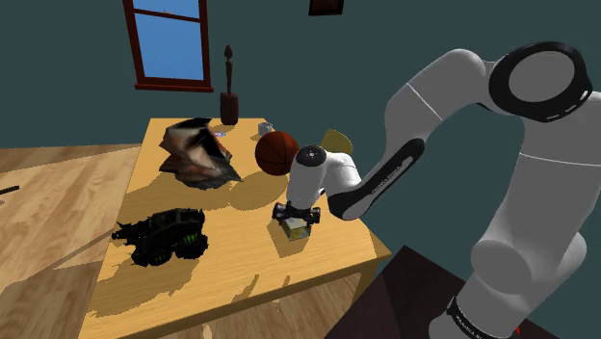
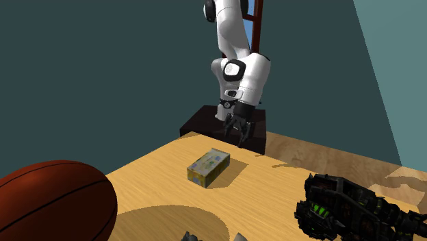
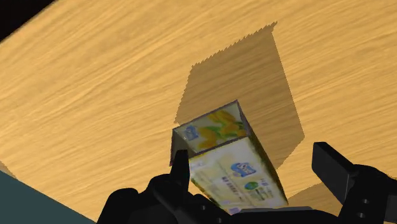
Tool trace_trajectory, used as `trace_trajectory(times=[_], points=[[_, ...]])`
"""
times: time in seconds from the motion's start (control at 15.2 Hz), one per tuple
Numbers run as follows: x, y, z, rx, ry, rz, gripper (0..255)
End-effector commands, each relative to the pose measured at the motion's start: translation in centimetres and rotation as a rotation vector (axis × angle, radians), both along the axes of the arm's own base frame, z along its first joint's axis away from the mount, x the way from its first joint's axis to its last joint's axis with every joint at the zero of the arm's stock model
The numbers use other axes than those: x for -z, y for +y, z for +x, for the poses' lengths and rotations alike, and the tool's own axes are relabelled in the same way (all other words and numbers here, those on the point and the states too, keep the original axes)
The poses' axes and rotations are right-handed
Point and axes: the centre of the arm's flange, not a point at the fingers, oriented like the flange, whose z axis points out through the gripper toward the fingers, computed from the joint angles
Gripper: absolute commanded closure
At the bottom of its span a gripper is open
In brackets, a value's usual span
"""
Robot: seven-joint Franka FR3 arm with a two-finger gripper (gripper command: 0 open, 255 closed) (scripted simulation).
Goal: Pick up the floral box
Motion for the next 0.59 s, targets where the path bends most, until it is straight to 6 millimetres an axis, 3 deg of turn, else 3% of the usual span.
trace_trajectory(times=[0.0,0.53], points=[[1.5,0.2,1.2,0.034,-0.022,-0.016,0],[5.5,0.2,1.2,0.034,-0.022,-0.016,0]])
